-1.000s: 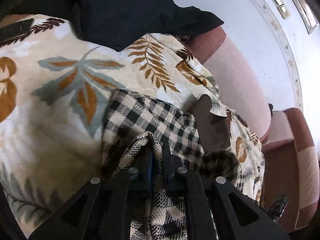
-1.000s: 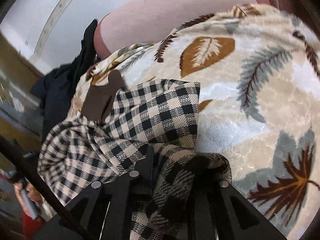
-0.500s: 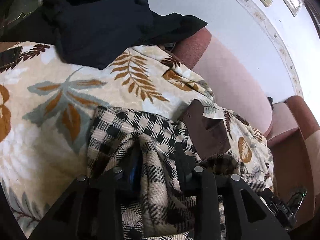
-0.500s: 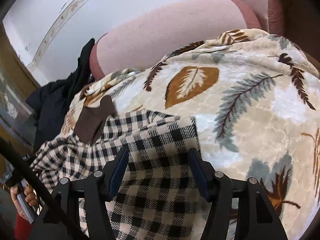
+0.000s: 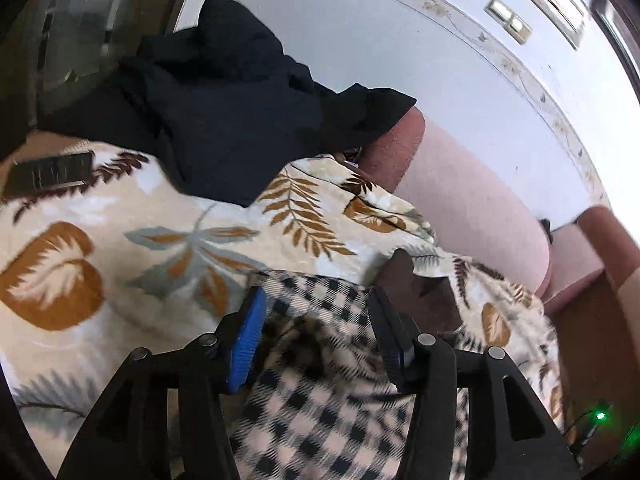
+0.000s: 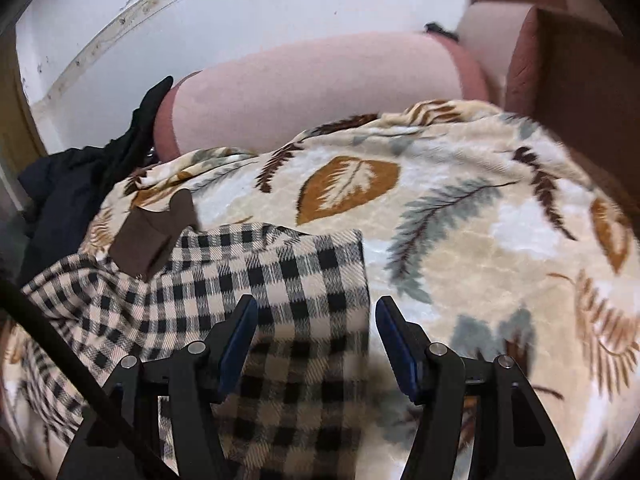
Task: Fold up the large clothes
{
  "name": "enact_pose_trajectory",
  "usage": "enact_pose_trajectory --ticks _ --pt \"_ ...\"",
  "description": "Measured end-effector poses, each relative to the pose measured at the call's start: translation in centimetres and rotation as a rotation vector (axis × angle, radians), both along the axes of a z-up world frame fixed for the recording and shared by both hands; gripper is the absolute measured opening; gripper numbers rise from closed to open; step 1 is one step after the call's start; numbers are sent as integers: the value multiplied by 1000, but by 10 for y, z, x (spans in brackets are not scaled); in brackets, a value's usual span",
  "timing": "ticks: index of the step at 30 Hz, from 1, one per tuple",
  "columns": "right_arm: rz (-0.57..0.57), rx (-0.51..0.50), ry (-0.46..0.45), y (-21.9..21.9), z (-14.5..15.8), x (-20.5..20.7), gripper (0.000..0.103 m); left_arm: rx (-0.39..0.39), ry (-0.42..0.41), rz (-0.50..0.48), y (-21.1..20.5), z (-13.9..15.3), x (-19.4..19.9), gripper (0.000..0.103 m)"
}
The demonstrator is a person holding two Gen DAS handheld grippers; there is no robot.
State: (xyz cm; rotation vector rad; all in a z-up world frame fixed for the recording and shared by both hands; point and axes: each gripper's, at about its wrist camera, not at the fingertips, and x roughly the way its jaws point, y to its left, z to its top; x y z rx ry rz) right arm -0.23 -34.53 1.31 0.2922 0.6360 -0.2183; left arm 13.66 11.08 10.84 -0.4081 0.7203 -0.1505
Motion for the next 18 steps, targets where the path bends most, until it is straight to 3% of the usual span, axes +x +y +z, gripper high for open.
enact_pose_trajectory --ticks 6,9,12,18 --pt "67 -37 7 34 18 -19 65 39 19 -10 17 -3 -20 52" --pt "151 -26 14 61 32 -19 52 28 45 -6 29 -13 -28 52" --pt "260 -15 9 95 42 -13 47 -13 93 -27 39 -27 -34 52" --pt "435 -31 120 164 21 26 47 -9 167 -84 47 -55 -43 52"
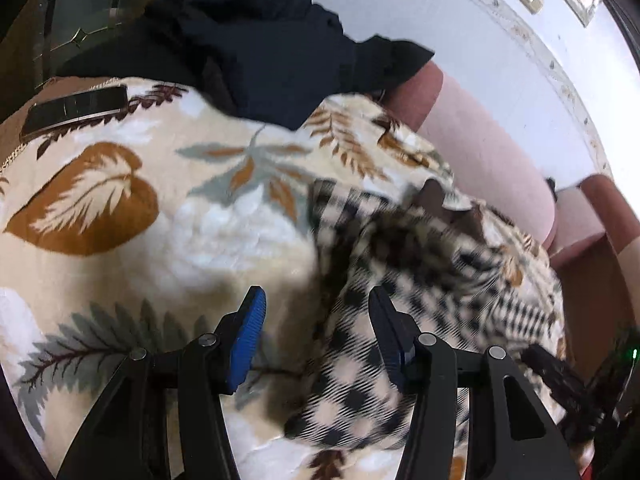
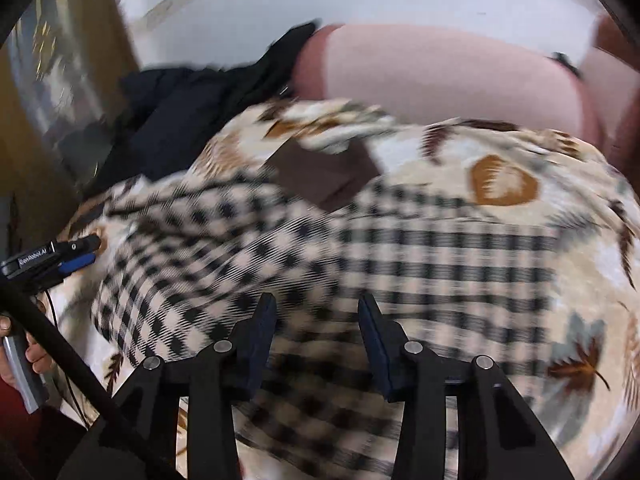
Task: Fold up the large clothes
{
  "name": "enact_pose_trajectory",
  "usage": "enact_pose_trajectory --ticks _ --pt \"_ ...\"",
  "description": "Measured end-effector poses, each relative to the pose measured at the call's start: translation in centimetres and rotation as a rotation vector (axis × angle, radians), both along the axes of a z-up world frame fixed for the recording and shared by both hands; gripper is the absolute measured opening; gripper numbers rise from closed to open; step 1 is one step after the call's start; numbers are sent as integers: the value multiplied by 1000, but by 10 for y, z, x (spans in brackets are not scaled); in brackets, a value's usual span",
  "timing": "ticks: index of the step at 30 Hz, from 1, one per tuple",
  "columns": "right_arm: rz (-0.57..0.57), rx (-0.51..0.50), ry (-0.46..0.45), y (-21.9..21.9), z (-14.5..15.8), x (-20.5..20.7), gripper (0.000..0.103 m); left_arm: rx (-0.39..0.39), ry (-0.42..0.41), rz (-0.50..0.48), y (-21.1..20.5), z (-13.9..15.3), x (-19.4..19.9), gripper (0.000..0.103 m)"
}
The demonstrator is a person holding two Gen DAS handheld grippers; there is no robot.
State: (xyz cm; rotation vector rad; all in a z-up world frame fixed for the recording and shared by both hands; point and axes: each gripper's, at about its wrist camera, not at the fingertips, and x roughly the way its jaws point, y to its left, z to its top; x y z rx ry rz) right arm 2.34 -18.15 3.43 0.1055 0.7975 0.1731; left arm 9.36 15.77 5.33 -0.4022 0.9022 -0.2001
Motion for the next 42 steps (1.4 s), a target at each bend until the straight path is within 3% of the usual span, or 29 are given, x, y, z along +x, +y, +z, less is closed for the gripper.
enact_pose_trajectory --ticks 5,9,12,17,18,19,20,21,26,29,31,36,42 --pt "84 28 93 40 -15 56 46 -94 66 -37 3 -20 6 52" --pt "85 25 162 74 -19 126 48 -145 95 -73 -8 -26 14 52" --pt "49 -28 213 97 -27 178 54 -111 102 -124 -26 -28 15 52" --pt "3 -113 210 110 -23 205 58 -60 123 -156 -41 -31 14 56" --pt "4 -113 196 108 -17 203 58 -49 135 -163 -42 -32 14 52" --pt "6 -101 163 105 -6 194 58 -46 144 -180 -43 -33 14 28" --pt "8 -84 142 99 3 185 58 -44 153 -204 -44 -32 14 10" --pt "12 -65 118 91 13 172 58 -20 150 -207 -44 -30 13 4" --pt "0 -58 57 39 37 107 58 -60 99 -204 -15 -5 -7 4" --pt "-75 -47 45 -17 39 66 58 -62 98 -199 -3 -1 -24 4" --pt "-164 -20 41 -64 33 35 61 -24 111 -198 -4 -5 -31 4" --pt "-368 96 89 -164 -4 -27 62 163 165 -205 -25 -27 -39 5" --pt "-398 226 118 -195 -43 -68 62 236 71 -151 -15 8 -48 8"
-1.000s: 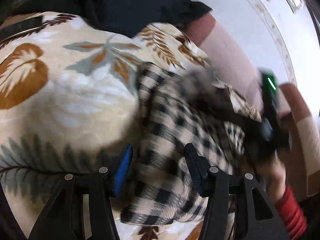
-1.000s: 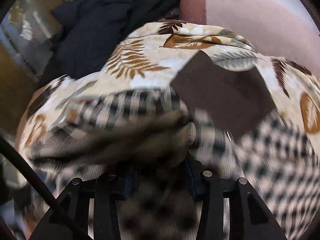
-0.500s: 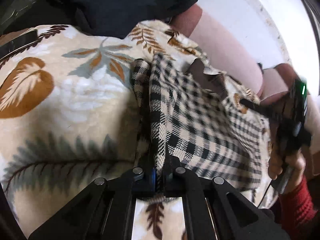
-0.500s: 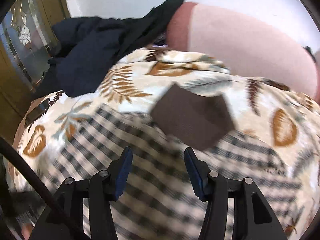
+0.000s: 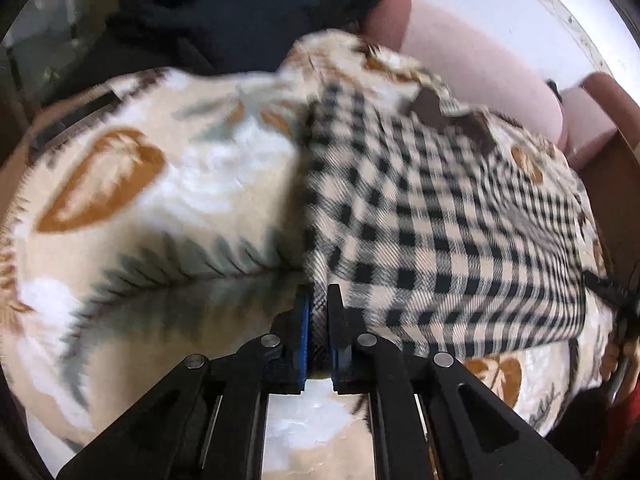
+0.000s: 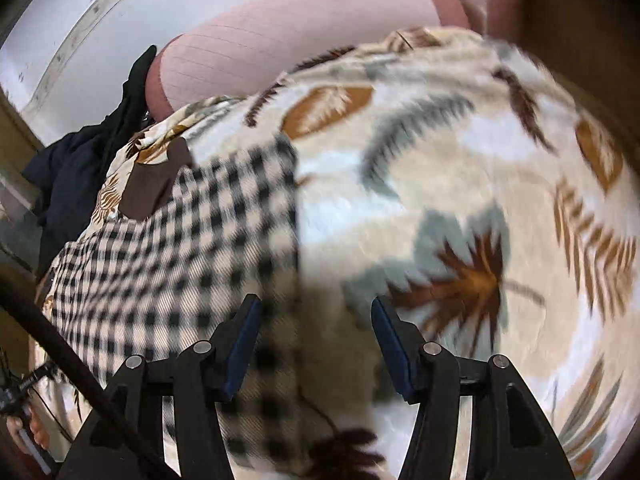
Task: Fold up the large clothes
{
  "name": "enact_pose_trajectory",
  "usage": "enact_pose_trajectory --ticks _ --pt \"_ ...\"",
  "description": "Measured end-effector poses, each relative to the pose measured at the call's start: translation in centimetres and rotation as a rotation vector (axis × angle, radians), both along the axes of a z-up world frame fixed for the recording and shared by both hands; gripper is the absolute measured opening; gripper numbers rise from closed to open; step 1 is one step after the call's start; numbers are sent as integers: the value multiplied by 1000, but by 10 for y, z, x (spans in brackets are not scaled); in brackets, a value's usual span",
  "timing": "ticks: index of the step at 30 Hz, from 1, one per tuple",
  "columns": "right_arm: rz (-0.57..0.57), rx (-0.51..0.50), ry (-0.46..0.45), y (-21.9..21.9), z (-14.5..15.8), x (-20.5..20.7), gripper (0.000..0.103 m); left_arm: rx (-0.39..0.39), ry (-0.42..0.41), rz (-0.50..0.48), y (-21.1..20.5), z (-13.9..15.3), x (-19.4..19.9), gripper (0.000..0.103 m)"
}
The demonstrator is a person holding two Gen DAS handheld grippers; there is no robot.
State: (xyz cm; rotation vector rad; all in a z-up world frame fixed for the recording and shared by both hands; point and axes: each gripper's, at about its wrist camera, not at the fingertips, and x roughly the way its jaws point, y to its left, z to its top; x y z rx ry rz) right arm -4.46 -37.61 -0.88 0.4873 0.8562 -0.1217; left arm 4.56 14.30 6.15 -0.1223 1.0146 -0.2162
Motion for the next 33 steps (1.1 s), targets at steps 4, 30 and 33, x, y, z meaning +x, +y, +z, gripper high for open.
enact_pose_trajectory --ticks 4,30,33 --pt "11 20 -18 4 -9 -4 62 -44 -76 90 21 23 1 12" --pt "19 -104 35 -9 -21 121 22 199 -51 150 -93 -28 132 39" --pt "-9 -69 11 -17 -20 114 23 183 -59 162 -90 -22 128 39"
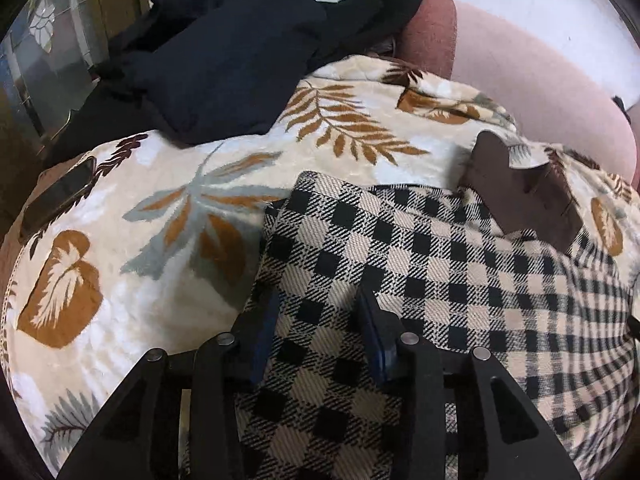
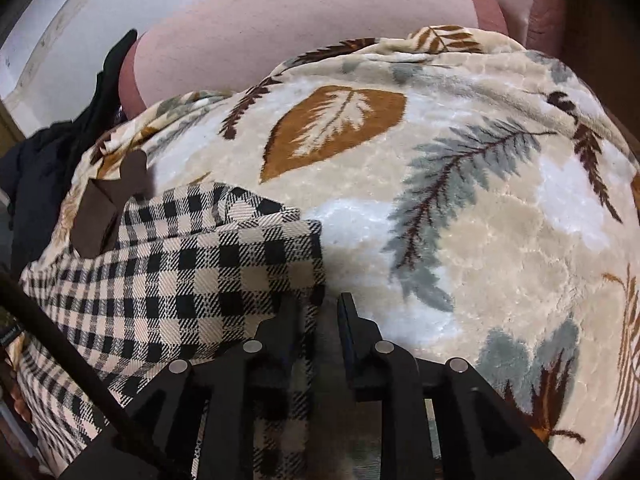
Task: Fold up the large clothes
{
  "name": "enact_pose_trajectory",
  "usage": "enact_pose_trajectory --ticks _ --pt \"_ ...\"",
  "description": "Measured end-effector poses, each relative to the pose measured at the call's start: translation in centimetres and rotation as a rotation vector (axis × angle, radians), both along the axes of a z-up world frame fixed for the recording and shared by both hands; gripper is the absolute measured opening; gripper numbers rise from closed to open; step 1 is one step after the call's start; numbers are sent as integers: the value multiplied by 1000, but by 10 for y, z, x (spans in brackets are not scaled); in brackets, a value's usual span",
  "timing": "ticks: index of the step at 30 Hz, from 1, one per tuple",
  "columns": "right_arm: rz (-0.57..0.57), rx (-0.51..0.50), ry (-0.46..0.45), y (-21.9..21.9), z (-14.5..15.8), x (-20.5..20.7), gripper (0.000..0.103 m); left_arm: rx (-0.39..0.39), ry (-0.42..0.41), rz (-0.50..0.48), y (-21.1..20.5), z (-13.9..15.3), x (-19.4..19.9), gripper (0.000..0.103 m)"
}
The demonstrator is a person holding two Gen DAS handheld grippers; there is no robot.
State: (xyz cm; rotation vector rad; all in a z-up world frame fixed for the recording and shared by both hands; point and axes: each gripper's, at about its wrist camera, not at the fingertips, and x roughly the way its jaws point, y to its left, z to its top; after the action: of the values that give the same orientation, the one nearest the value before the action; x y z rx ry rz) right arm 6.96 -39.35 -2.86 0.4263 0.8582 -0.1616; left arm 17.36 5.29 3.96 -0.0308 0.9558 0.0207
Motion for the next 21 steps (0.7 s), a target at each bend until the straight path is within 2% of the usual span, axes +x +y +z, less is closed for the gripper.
enact_pose_trajectory --ticks 2,7,9,11,13,14,17,18,21 --pt "-27 -1 -23 -4 5 -5 26 -15 -22 7 3 8 -7 39" --pt "-159 -90 -98 -12 29 -37 27 -38 -71 -10 2 23 -35 39" --pt "-227 -108 -110 -21 36 -49 41 -40 -94 -22 -1 30 -50 40" --pt "-269 -121 -97 -28 39 -63 42 -23 -132 -19 -5 39 -65 45" --pt "-257 -114 -100 -25 43 -74 42 3 -196 -30 -10 51 -85 63" --pt "-242 -116 -107 -20 45 -80 42 9 -231 -42 -13 58 -96 67" --pt "-194 -143 -132 2 53 -96 43 -7 -259 -71 -17 68 -117 69" --pt "-174 -156 -135 11 54 -101 47 -27 -242 -83 -18 67 -124 69" --pt "-103 -171 -120 38 50 -111 49 -74 -174 -100 -16 58 -140 69"
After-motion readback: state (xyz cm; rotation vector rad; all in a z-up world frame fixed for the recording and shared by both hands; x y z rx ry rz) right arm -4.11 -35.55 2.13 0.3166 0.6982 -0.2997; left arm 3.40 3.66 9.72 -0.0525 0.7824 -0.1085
